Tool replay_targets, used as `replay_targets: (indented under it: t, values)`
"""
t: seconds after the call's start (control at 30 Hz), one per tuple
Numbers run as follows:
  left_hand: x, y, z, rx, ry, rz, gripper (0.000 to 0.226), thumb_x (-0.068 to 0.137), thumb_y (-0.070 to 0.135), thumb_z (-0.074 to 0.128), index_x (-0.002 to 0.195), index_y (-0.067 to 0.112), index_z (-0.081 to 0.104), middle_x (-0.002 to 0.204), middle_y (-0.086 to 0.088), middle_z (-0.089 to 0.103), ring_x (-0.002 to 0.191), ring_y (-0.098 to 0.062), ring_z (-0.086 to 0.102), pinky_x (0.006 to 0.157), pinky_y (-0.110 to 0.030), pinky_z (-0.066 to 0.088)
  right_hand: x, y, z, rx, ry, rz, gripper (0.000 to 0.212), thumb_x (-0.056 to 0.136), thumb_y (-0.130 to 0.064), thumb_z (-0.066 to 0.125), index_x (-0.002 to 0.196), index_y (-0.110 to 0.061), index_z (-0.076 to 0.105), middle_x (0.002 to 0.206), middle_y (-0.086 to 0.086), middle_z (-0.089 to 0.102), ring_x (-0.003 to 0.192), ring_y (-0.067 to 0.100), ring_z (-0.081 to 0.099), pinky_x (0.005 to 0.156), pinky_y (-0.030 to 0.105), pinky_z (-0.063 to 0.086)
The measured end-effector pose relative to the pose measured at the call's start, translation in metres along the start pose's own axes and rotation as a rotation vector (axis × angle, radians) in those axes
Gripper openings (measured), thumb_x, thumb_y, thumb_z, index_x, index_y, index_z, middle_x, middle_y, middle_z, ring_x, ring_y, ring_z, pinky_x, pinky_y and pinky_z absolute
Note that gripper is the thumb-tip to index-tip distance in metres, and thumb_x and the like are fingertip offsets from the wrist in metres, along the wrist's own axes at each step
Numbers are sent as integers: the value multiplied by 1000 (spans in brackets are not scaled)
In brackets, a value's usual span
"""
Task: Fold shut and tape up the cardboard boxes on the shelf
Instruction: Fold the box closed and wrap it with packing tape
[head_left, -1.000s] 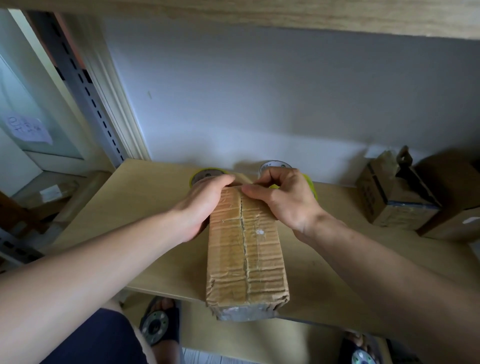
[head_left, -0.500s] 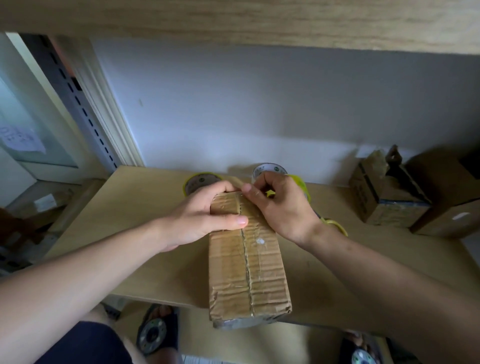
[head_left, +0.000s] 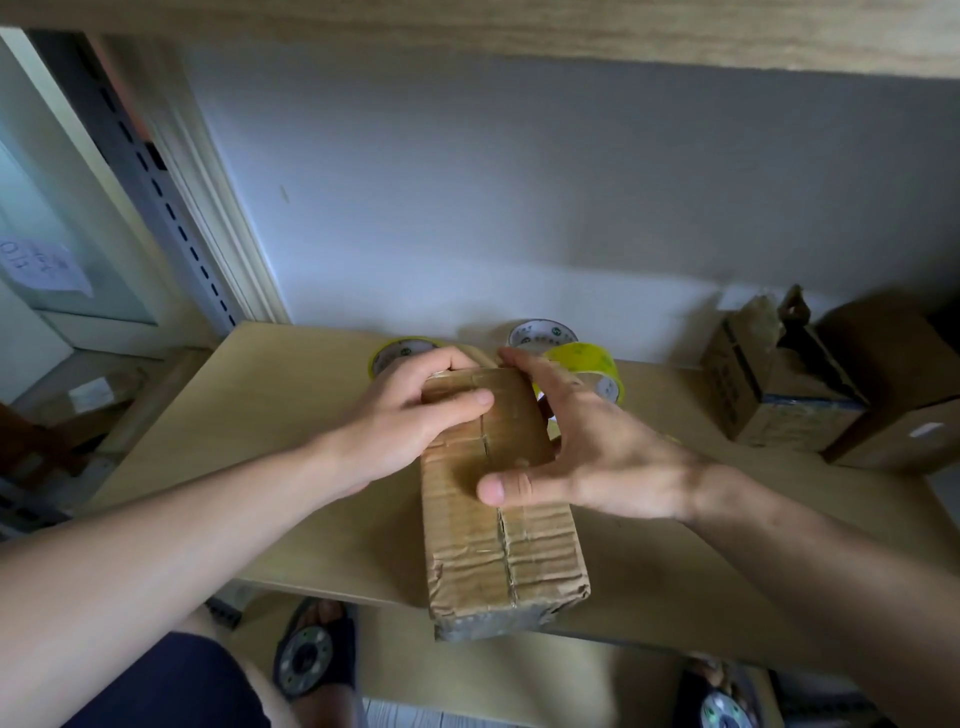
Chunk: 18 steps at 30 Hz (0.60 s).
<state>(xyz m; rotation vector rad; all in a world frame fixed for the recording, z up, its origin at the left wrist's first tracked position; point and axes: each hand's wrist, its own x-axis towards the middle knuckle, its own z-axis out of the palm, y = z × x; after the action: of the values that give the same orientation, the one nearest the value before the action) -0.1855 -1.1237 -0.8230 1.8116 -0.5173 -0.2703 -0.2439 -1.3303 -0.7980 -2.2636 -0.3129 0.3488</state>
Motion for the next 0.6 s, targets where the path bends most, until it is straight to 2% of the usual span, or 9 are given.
replay_targets:
  t: [0.1,0.2,0.27,0.33,0.43,0.5,0.6]
  values:
    - [4,1,-2,3,51,-22,23,86,35,69,94,13,68,96,-11,72,88,-18,67,86,-43,53,-9,-5,-6,-50,-84,-57,141,52,-70,90,158,-51,-1,160,-34,7,147,-10,13,122,36,34]
    - [8,-1,-6,-21,131,-75,19,91,31,71,97,13,70,97,-7,75,90,-17,69,89,-39,51,-15,-14,-6,-118,-145,-79,142,48,-61,96,141,-75,-11,166,-28,-15,151,-10,-12,127,30,15]
    - [10,-2,-7,-35,161,-96,9,98,21,68,96,13,71,89,4,74,85,-10,66,85,-31,48,-18,-18,-2,-151,-157,-57,143,50,-55,98,137,-79,-14,164,-26,-25,151,-10,-15,121,21,8]
    - [11,-2,-6,-32,186,-116,10,99,18,65,92,16,72,86,5,71,83,-9,63,81,-29,46,-20,-19,2,-145,-147,-54,143,52,-55,97,144,-72,-11,162,-27,-29,150,-11,-12,115,14,7]
    - [12,-1,-5,-107,254,-184,18,97,16,67,82,24,75,85,4,72,84,-11,65,84,-31,47,-16,-16,4,-90,-144,-68,141,54,-54,96,152,-64,-5,162,-29,-27,149,-13,-13,115,13,7]
    - [12,0,-3,-168,302,-226,20,95,16,68,78,24,75,82,3,72,81,-12,65,83,-32,47,-8,-12,5,-39,-121,-82,139,55,-53,95,156,-57,0,166,-26,-16,151,-10,-11,117,14,8]
    - [10,1,4,-155,318,-222,13,96,21,69,84,17,73,84,-1,71,82,-15,63,81,-34,46,5,-2,6,127,-30,-63,133,59,-41,98,160,-46,11,163,-13,23,149,2,26,118,12,24]
